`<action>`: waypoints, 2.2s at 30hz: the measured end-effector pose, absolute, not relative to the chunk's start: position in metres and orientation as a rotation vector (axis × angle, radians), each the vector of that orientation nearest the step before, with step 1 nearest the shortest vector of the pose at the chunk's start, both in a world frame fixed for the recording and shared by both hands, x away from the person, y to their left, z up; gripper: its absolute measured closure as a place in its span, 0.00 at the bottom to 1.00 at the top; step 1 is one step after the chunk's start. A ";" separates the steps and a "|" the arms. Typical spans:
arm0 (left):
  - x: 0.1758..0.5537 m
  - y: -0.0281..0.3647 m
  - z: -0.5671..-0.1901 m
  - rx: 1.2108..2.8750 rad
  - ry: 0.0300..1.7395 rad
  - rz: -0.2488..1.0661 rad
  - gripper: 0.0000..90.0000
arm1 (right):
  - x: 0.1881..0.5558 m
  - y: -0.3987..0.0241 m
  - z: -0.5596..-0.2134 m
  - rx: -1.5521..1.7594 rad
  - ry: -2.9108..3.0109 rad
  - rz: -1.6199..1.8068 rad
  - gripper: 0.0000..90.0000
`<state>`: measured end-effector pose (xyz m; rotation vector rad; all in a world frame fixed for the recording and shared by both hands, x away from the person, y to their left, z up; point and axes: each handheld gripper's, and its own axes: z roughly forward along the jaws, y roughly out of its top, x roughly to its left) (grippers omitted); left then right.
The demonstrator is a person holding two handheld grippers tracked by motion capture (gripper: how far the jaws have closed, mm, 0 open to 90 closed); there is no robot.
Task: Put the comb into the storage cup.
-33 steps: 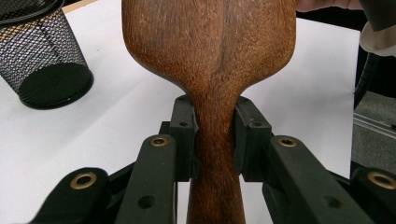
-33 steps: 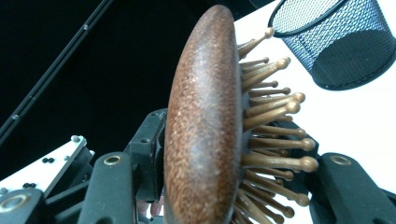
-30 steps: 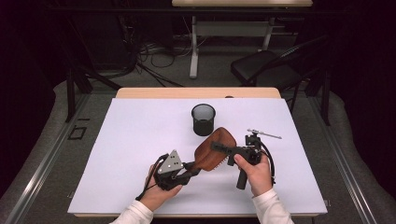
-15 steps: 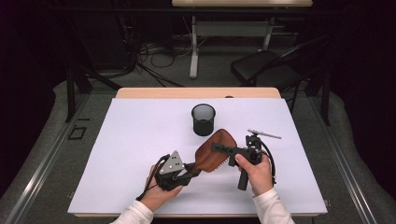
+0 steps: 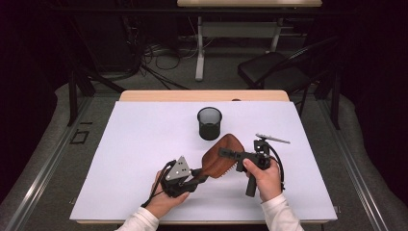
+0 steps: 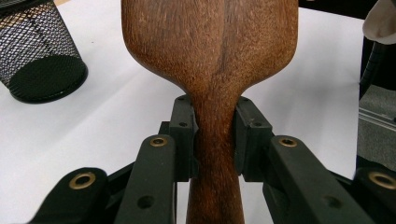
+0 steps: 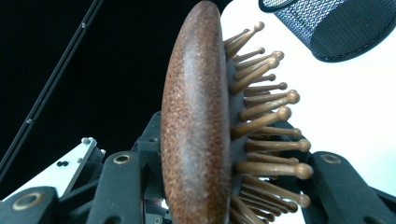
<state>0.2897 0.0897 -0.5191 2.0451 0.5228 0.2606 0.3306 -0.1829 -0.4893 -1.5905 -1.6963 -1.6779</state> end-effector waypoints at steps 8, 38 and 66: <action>0.290 0.090 -0.519 2.040 0.527 0.255 0.80 | 0.331 -0.183 -0.490 -1.595 -1.687 -1.679 0.55; 0.291 0.091 -0.519 2.015 0.543 0.250 0.69 | 0.332 -0.186 -0.491 -1.612 -1.655 -1.698 0.56; 0.300 0.096 -0.520 1.970 0.605 0.204 0.43 | 0.332 -0.192 -0.490 -1.627 -1.638 -1.728 0.56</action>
